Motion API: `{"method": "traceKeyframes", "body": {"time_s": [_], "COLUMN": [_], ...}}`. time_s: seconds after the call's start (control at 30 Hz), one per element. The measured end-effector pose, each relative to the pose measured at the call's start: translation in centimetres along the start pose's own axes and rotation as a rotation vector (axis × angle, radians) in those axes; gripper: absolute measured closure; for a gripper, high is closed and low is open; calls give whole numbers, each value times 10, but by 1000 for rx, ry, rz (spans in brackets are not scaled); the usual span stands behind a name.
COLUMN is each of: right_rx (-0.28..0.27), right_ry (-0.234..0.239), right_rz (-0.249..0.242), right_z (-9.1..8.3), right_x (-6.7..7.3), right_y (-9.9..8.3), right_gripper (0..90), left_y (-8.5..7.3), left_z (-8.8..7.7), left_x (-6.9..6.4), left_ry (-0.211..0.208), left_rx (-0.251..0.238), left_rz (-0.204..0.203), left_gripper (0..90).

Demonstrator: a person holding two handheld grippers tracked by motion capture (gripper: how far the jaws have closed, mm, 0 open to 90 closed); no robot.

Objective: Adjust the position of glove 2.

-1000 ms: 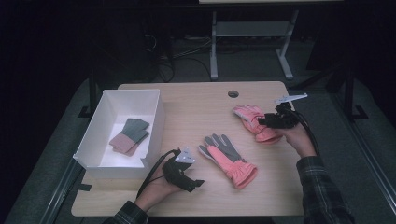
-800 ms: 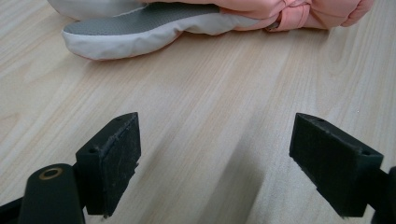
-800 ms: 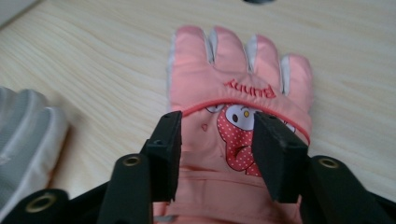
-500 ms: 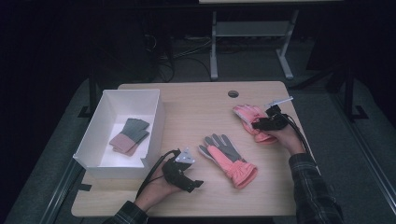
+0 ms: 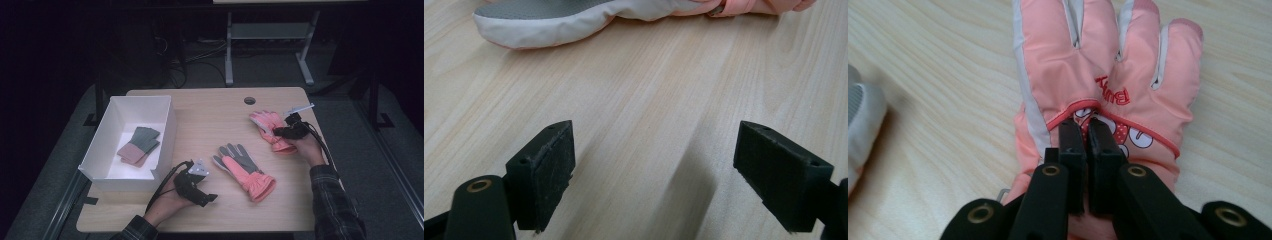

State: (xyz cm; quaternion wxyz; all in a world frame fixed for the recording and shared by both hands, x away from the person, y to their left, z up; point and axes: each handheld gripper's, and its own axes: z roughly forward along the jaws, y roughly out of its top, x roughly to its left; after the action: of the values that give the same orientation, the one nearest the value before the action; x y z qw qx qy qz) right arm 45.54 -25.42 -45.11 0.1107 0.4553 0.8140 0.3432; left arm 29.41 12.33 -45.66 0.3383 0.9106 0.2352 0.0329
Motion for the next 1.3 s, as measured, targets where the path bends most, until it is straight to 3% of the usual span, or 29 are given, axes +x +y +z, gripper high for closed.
{"method": "traceKeyframes", "body": {"time_s": [0.23,0.43,0.6,0.93,1.0,1.1,1.3], "right_rx": [-16,-47,-53,-91,-89,-80,-81], "right_ry": [7,0,5,37,58,67,105], "right_rz": [4,31,18,11,6,-5,-29], "right_z": [-13,-40,-54,-86,-94,-98,-107], "right_x": [2,5,12,39,52,60,84], "right_y": [2,3,1,-9,-14,-17,-20], "right_gripper": [879,878,878,878,878,878,877], "left_y": [0,0,0,-1,-1,-1,-1], "left_z": [1,0,1,0,-1,0,-1], "left_x": [1,2,2,3,3,3,3], "left_ry": [-11,-9,-3,-2,1,2,5], "left_rx": [-5,1,-11,-1,0,-16,-5], "left_rz": [-12,-9,-19,0,4,-14,-2], "left_gripper": [164,165,164,164,164,164,164]}}
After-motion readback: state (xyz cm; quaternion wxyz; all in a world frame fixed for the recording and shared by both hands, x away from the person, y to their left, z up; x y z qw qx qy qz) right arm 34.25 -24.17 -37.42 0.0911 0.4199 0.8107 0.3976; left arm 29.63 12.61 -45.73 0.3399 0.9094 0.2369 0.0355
